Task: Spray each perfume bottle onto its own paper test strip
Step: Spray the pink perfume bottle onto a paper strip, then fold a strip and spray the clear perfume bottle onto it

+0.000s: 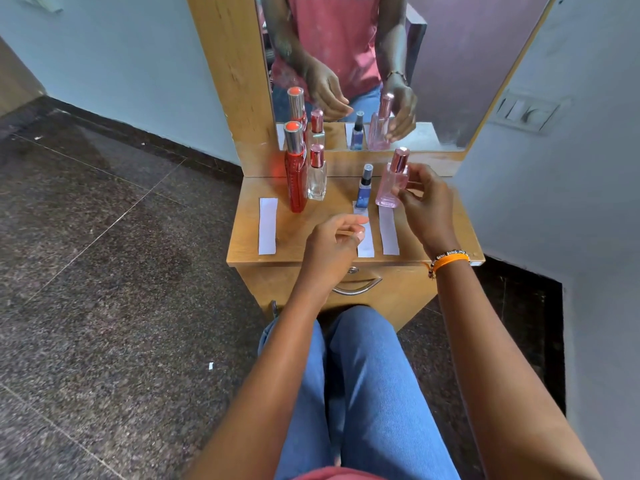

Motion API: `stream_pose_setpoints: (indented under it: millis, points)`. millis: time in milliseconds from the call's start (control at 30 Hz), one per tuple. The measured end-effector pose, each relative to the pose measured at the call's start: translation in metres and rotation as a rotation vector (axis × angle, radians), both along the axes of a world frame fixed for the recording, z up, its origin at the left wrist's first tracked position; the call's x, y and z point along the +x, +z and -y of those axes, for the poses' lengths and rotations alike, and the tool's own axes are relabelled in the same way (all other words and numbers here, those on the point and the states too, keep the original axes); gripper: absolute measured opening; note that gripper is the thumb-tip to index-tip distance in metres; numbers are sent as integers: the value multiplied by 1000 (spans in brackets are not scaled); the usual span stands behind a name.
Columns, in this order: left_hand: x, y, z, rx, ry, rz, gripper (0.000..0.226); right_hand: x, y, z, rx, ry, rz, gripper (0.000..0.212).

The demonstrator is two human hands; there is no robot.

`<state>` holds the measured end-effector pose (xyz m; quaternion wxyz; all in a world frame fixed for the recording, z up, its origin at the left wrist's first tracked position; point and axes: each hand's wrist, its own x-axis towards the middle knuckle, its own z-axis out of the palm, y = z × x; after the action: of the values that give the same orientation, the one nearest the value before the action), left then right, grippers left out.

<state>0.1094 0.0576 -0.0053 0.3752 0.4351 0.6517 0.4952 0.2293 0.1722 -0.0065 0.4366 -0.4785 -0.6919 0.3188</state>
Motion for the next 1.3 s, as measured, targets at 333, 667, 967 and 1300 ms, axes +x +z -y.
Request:
stream_pose_setpoints:
  millis: [333, 667, 967, 1300]
  points:
    - [1, -4, 0, -24, -14, 0, 24, 3, -12, 3, -57, -22, 6, 45]
    - [-32, -2, 24, 88, 198, -194, 33, -38, -17, 80, 193, 94, -52, 13]
    - [-87, -20, 33, -182, 505, -614, 27, -117, -20, 77, 138, 455, 217, 30]
    - [-93, -26, 38, -230, 415, -610, 33, -137, -36, 75, 263, 410, 475, 47]
